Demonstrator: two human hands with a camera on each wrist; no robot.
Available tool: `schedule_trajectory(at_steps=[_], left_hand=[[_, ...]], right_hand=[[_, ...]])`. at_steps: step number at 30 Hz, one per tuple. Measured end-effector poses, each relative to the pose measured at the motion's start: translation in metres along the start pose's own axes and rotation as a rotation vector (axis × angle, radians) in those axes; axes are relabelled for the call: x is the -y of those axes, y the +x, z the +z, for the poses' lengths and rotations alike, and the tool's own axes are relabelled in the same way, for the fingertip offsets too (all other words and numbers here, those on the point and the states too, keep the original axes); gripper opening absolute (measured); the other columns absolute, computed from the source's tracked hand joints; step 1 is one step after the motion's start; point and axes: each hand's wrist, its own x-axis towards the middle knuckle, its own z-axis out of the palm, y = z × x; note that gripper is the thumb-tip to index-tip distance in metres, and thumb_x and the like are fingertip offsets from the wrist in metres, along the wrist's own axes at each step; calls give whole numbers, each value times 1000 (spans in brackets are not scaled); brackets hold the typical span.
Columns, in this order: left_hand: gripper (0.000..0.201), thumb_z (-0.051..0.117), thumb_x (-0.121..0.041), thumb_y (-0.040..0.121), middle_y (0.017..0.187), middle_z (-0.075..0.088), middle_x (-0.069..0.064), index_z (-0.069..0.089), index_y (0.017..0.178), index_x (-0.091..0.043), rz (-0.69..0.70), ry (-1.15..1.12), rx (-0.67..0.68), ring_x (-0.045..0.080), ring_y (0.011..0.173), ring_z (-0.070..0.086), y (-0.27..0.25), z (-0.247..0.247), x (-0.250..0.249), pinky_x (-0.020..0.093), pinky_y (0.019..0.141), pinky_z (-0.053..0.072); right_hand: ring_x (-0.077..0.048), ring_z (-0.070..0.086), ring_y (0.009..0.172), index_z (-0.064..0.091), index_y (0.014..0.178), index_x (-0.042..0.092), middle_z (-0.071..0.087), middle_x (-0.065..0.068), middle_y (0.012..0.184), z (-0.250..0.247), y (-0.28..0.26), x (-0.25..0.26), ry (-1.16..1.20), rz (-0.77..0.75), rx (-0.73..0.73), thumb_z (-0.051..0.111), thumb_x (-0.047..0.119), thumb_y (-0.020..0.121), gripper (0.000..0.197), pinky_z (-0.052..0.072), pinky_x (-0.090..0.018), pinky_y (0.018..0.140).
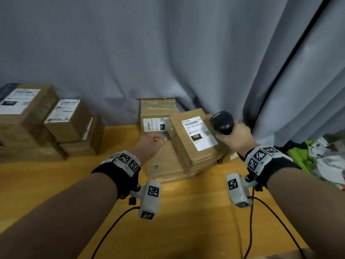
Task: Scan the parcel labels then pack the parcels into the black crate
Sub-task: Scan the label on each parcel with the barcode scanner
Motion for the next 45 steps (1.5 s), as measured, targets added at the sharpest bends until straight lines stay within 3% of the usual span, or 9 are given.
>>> schedule_trajectory(at_steps=[4,11,18,25,28,32,37,42,45], left_hand=[[47,59,-60,82,110,61,0,60,105,-19,-78,-74,51,20,106,57,6,25,-10,37,95,46],[84,53,-75,76,148,39,1,33,145,-31,-248,-35,130,31,131,43,25,38,-5,50,105,39],[79,70,-61,73,126,58,5,39,138,-30,-476,-410,32,31,106,60,15,0,35,50,73,59],[76,70,-54,64,119,54,17,49,129,-21,-472,-689,141,30,98,44,5,-5,41,42,75,39],[58,64,-50,78,109,52,14,53,121,-12,-512,-799,126,27,94,44,5,-4,42,38,81,38],[50,54,-49,89,90,64,9,52,124,-14,-468,-748,57,22,78,59,3,-5,34,29,57,48],[56,64,-38,86,106,63,15,41,131,-14,-447,-665,103,28,88,60,-7,-21,26,36,71,52],[68,67,-26,85,116,58,9,28,141,-25,-296,-633,-15,28,103,58,-9,-35,19,39,83,51],[83,71,-23,82,128,55,8,22,148,-33,-240,-606,47,29,115,54,-11,-40,19,43,98,45]], right_hand=[[-28,62,106,66,116,19,68,-5,113,6,31,-50,311,226,158,81,57,54,74,47,-43,99],[-28,70,86,70,91,20,75,-9,89,36,26,-44,572,243,329,79,33,75,22,55,-39,83],[-29,69,84,67,83,18,71,-8,83,82,14,7,585,206,393,75,24,77,13,56,-41,83],[-25,69,87,66,91,21,74,-7,93,82,7,18,663,269,393,76,43,77,27,54,-41,89],[-24,68,77,69,92,16,74,-7,85,80,1,20,732,317,374,78,40,76,30,57,-39,83],[-16,61,65,64,86,17,66,0,72,72,-8,24,739,334,345,71,38,85,23,46,-27,59],[-22,62,90,64,98,20,67,-1,88,61,-16,30,560,234,203,70,44,83,29,47,-32,83],[-17,62,87,66,104,15,69,0,93,42,-33,52,842,95,65,71,30,85,25,42,-23,67],[-17,66,89,66,91,21,71,-1,93,40,-35,69,958,82,157,75,25,82,13,51,-30,78]])
